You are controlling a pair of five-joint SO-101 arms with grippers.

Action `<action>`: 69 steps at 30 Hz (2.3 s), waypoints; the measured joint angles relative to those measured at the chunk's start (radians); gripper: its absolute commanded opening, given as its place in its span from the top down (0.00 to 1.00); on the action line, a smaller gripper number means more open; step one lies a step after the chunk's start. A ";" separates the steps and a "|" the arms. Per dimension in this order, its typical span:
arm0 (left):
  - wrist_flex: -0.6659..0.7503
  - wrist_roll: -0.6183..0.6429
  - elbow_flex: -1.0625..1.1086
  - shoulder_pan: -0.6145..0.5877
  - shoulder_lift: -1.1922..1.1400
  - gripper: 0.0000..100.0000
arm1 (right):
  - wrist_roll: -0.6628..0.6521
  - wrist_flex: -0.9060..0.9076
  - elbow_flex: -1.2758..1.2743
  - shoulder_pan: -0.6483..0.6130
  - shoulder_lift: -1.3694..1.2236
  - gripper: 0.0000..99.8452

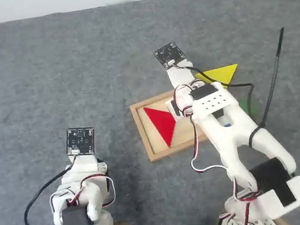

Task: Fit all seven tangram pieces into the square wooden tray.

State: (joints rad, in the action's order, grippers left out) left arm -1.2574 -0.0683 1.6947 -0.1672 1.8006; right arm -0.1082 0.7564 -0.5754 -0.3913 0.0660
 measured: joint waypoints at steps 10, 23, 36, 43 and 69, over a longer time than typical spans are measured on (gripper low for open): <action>0.000 0.000 0.000 0.000 0.000 0.98 | -0.003 0.000 0.002 0.000 -0.101 0.99; 0.000 0.000 0.000 0.000 0.000 0.98 | -0.003 0.000 0.031 0.000 -0.149 0.99; 0.000 0.000 0.000 0.000 0.000 0.98 | -0.003 0.026 0.031 -0.115 -0.149 0.99; 0.000 0.000 0.000 0.000 0.000 0.98 | -0.003 0.026 0.031 -0.138 -0.149 0.99; 0.000 0.000 0.000 0.000 0.000 0.98 | -0.100 0.092 0.157 0.275 -0.029 0.79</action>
State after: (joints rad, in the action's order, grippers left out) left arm -1.2574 -0.0683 1.6947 -0.1672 1.8006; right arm -0.2079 0.8485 -0.4189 -0.1166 0.0368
